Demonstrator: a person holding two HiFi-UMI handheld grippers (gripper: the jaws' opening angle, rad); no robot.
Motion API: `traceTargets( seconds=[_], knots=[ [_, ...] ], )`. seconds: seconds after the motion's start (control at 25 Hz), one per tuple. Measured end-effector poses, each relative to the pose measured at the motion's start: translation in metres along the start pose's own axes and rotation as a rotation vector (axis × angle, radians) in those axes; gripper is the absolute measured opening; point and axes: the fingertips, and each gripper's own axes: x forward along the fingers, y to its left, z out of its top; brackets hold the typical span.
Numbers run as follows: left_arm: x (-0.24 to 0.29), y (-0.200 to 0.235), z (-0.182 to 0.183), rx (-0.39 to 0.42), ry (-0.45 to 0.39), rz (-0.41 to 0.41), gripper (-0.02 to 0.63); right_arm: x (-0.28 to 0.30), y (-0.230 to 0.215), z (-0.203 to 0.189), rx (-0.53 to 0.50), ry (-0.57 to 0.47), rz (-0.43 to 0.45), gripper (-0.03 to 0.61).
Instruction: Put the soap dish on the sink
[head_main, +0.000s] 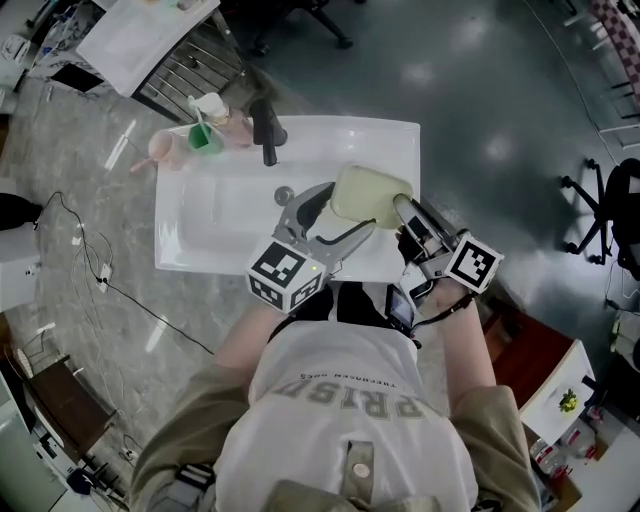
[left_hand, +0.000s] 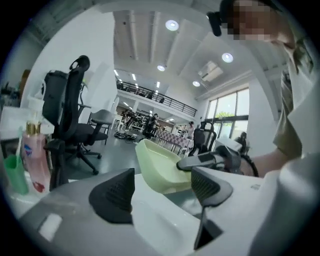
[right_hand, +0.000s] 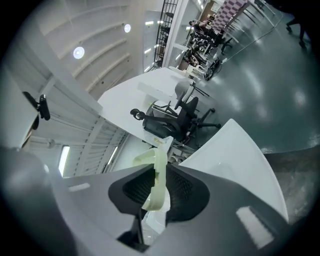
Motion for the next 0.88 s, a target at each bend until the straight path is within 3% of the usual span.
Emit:
traceTargets(
  seconds=[0.12,0.56,0.88],
  knots=[
    [-0.001,0.005,-0.005,0.125,0.053,0.021,0.397,0.005,-0.001,-0.002,-0.030,0.075,0.001,0.069],
    [-0.002,0.000,-0.016,0.422,0.170,-0.012,0.403,0.009,-0.011,-0.010,-0.029,0.245,0.019,0.069],
    [0.005,-0.003,-0.036,0.514,0.261,-0.006,0.407,0.005,-0.017,-0.008,-0.049,0.331,0.028,0.069]
  ],
)
